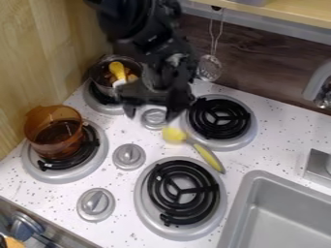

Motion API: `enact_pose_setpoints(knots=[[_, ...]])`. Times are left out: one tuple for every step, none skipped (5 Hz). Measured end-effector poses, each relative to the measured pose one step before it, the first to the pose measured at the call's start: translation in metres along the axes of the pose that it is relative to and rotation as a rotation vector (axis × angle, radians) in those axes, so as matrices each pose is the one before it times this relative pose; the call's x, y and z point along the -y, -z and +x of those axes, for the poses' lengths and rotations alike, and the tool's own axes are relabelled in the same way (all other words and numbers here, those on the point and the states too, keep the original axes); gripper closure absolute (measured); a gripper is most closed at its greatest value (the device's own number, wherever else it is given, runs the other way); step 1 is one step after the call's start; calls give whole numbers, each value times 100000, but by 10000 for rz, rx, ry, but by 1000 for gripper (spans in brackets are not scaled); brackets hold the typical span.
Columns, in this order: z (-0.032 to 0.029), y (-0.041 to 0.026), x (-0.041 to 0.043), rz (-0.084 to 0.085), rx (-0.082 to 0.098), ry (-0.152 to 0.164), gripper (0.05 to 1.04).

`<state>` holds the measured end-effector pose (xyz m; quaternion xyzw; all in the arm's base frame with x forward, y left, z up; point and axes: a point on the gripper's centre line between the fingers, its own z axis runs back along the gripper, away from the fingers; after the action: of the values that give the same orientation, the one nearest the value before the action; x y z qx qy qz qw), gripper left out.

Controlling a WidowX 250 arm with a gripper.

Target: Move the white knife with yellow handle from the silver pot to the orange plastic pot below it

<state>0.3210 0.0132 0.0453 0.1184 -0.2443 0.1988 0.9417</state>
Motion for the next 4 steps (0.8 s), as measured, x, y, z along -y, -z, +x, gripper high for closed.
enact_pose_setpoints(knots=[[2159,1939,-1767,274,1111,169,85],[2551,1589,-725,-62,982,295,86],[2089,2354,-1321,-46,-184,281,86],[1783,1168,-528,-141,-54,115,85]])
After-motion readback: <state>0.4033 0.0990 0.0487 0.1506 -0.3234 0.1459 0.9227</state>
